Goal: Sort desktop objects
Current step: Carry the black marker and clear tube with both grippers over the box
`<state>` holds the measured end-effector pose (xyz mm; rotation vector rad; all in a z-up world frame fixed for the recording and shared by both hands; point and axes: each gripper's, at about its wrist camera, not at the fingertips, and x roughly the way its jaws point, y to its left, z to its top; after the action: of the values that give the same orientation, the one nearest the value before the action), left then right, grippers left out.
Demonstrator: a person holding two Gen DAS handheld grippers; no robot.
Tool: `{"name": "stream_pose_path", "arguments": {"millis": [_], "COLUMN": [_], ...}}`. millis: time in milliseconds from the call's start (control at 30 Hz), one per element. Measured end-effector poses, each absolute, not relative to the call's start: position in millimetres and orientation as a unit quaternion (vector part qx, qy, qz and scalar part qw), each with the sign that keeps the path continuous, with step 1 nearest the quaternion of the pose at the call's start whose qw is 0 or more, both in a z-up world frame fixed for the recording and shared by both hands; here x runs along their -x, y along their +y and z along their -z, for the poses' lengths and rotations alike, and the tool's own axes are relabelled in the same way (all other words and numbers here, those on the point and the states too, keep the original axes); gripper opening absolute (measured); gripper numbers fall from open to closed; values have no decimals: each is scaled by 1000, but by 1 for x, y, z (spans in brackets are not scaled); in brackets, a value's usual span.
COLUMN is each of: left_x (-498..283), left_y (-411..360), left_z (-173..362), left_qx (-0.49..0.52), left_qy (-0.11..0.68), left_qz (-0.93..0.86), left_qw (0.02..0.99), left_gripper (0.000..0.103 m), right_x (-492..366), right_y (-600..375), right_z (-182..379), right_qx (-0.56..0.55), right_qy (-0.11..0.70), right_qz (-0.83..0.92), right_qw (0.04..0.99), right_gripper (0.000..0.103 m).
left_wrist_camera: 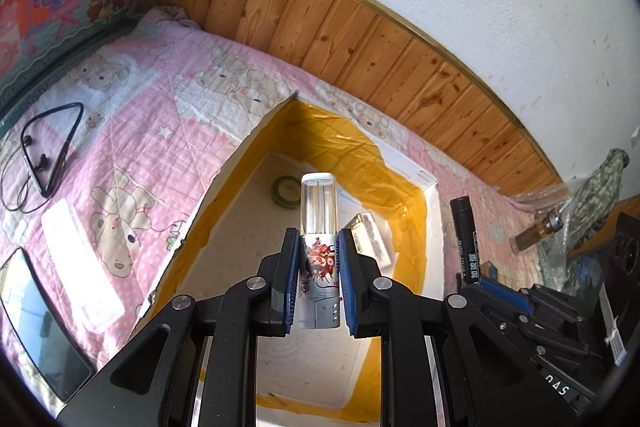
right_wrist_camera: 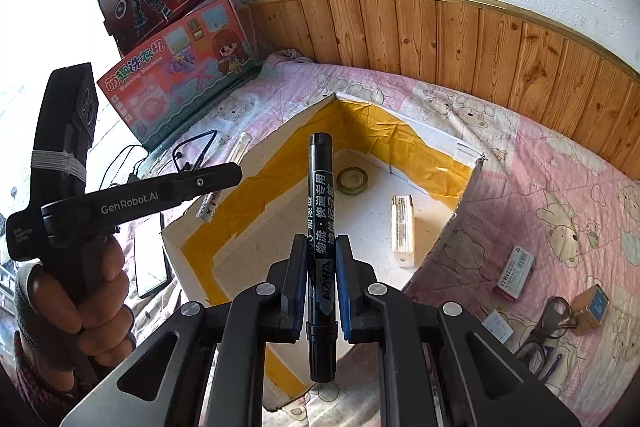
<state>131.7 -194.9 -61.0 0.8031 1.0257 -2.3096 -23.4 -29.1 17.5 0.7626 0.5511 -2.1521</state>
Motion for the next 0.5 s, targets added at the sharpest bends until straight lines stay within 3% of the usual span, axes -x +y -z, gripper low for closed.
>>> {"name": "stream_pose_path", "arguments": {"millis": [500], "left_x": [-112], "left_y": [-206], "left_z": [81], "left_qx": [-351], "left_qy": [318], "left_qz": [833], "left_qw": [285], "left_gripper": [19], "right_x": [60], "right_y": [-71], "right_z": [15], "right_qx": [-347], "right_qy": [239], "right_qz": [841], "right_qw": [339], "right_gripper": [14]}}
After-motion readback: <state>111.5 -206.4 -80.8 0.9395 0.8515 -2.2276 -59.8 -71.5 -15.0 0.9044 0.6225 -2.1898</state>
